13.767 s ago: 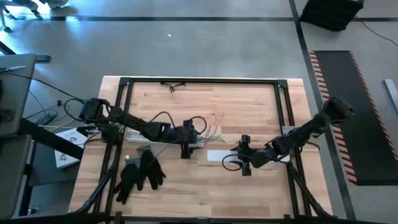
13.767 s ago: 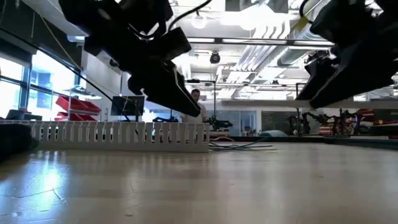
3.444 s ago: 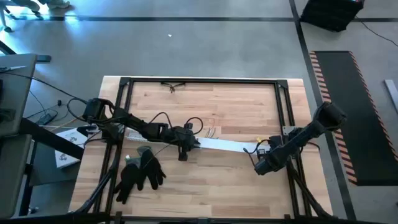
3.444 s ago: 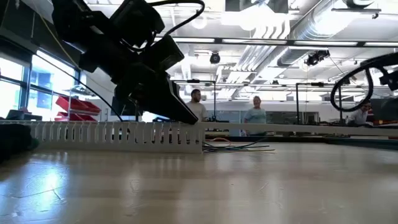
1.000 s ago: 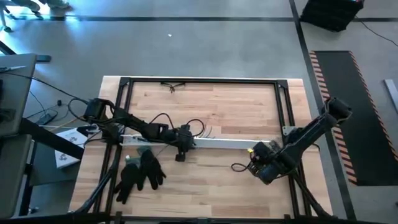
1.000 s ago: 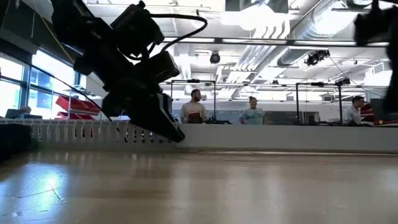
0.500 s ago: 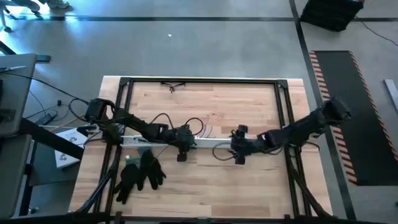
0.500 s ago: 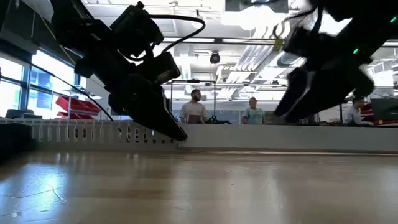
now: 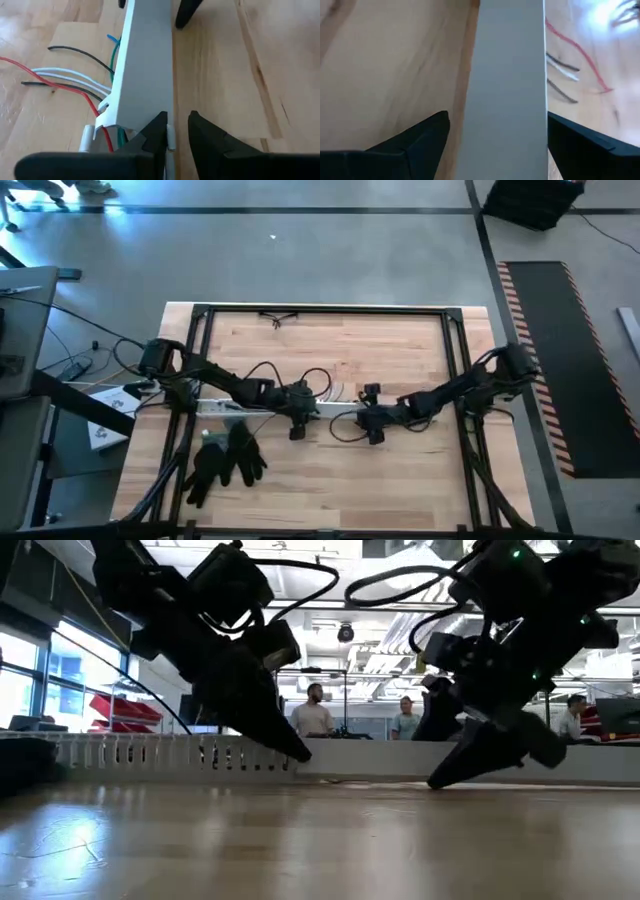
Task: Ziptie cables
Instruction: Close the white cable duct
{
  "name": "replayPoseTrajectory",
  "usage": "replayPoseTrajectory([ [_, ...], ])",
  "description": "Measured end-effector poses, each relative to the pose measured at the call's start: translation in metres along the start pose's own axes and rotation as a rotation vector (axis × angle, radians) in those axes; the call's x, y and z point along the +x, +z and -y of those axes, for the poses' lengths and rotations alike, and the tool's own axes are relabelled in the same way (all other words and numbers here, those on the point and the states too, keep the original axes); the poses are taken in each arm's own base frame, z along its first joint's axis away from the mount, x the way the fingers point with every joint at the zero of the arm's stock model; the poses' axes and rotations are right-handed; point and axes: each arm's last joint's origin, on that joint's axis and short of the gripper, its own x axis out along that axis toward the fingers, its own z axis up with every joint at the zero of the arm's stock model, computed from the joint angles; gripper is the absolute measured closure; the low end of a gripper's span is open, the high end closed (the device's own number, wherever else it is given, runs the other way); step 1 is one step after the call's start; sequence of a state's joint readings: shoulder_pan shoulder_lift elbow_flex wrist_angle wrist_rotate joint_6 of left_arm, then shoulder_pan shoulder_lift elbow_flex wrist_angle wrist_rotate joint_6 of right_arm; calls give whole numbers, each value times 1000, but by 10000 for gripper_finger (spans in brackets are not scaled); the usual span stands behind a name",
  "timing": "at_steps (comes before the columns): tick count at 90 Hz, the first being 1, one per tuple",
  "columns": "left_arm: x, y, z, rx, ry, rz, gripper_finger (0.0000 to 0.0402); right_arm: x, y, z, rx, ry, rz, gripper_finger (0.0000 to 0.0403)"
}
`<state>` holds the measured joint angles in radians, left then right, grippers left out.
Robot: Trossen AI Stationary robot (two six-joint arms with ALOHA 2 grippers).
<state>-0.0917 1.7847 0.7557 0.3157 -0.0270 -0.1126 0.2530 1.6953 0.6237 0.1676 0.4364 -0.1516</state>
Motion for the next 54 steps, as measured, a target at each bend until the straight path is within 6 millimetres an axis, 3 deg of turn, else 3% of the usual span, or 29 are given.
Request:
replayPoseTrajectory([
  [16, 0, 10, 1, -17, 0, 0, 342, 0, 0, -3, 29, -19, -10, 122],
  [36, -2, 21, 2, -12, 24, 6, 335, 1, -2, -3, 101, -18, -33, 196],
  [54, -21, 35, 2, 30, 65, -6, 297, 0, -2, -2, 104, -14, -39, 197],
])
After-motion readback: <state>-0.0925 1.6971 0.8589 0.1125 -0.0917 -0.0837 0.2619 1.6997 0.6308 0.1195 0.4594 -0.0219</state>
